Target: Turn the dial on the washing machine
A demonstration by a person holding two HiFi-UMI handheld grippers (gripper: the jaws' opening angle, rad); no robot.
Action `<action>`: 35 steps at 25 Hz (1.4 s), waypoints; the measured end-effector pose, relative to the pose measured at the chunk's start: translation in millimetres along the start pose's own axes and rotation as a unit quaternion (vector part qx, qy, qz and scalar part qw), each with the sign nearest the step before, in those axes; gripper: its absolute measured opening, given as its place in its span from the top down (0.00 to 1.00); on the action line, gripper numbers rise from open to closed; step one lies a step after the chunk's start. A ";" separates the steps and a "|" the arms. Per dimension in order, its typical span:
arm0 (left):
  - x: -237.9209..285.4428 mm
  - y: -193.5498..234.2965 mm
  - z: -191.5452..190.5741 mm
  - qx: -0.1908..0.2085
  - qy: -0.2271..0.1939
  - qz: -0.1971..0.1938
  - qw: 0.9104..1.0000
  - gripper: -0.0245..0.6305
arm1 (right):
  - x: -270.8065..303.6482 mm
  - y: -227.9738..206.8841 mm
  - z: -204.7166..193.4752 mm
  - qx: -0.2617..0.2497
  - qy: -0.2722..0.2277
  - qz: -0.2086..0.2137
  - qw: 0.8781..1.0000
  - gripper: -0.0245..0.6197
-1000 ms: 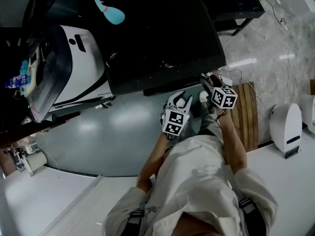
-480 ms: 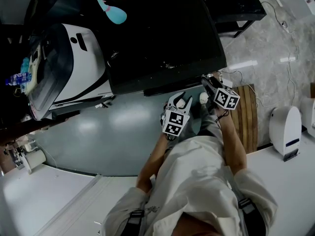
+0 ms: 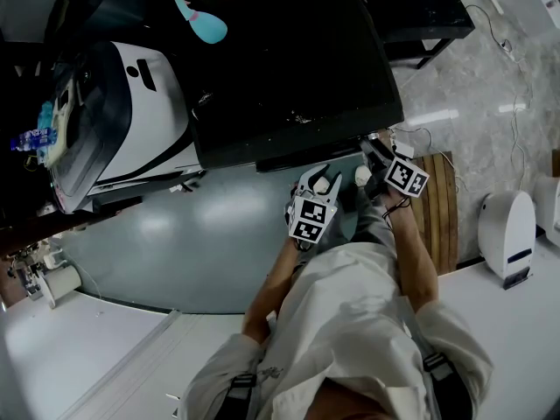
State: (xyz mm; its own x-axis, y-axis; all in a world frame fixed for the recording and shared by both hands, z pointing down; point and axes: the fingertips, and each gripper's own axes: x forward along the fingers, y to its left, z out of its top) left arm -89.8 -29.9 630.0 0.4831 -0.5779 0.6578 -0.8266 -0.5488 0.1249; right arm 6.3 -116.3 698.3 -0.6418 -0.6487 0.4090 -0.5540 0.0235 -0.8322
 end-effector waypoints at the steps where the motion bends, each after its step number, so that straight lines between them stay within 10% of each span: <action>1: 0.2 0.3 -0.2 0.000 0.000 0.000 1.000 0.77 | -0.1 -0.2 0.1 0.006 -0.002 0.002 1.000 0.54; 19: 2.2 1.5 3.0 0.006 0.000 -0.008 1.000 0.77 | -1.7 -3.1 1.0 0.033 -0.016 -0.001 0.999 0.50; 35: 7.8 0.0 4.1 0.013 0.000 -0.018 1.000 0.77 | -9.1 3.6 3.8 -0.159 0.008 -0.077 0.984 0.48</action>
State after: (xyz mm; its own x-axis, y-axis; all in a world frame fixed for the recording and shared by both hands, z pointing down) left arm -84.9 -36.9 632.1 0.5129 -0.5568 0.6533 -0.8006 -0.5850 0.1300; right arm 12.2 -113.2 690.1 -0.5443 -0.6512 0.5288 -0.7813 0.1640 -0.6023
